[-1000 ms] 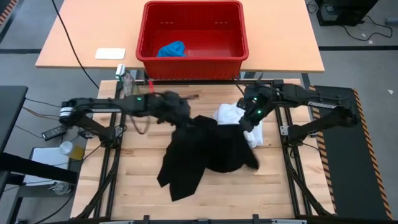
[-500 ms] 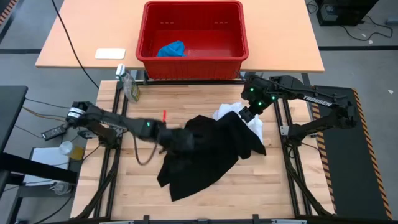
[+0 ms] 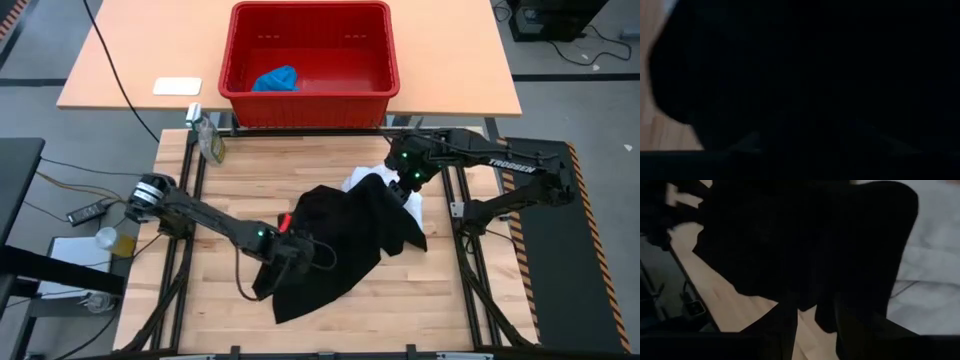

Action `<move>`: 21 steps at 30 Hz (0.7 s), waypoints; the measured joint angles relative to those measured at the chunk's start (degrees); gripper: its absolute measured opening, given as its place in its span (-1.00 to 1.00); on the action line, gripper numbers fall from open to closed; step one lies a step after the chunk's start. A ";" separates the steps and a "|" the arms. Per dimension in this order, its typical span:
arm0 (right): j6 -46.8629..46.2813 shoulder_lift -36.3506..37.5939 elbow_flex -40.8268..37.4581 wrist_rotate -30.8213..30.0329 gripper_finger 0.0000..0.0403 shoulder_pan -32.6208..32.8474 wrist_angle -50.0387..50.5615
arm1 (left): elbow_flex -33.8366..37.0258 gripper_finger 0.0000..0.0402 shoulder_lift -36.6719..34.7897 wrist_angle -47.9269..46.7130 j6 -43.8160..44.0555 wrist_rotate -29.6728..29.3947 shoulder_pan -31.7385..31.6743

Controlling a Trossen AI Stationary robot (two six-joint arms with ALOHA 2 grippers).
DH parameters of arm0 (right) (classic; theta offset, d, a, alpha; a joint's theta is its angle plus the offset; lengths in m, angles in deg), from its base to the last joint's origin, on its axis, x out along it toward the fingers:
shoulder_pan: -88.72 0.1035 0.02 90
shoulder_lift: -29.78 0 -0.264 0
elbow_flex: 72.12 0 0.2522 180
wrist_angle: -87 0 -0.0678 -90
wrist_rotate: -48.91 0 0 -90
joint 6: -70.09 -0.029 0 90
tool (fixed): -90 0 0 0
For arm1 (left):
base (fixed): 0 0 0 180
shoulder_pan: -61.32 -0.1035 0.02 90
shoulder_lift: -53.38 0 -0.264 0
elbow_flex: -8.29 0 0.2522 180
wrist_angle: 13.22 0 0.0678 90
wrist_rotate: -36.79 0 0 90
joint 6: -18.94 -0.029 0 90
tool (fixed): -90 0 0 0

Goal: Fold laundry
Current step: Fold the black shirt

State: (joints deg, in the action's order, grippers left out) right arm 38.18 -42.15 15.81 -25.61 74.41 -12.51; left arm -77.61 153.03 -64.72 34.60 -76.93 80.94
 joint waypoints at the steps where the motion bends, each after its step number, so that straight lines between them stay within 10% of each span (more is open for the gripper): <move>1: -0.71 0.00 0.00 -0.47 -0.31 0.65 -0.60 | 0.00 -0.06 0.94 0.70 -0.42 -0.30 -0.03; 9: -3.95 0.00 0.00 0.89 -0.31 5.15 -5.39 | 0.02 -0.19 4.99 -5.52 2.77 -4.29 -3.63; 13: -1.66 0.00 0.00 7.50 -0.31 7.96 -6.93 | 0.04 -0.86 0.14 -6.58 2.83 2.91 -5.44; 21: 0.06 1.29 0.00 32.20 -0.31 12.42 -15.14 | -0.02 -0.98 -18.78 3.57 3.21 30.31 -6.03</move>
State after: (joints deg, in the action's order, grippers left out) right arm 38.24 -40.86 15.81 6.59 86.83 -27.65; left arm -77.64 134.25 -61.15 37.81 -46.62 74.90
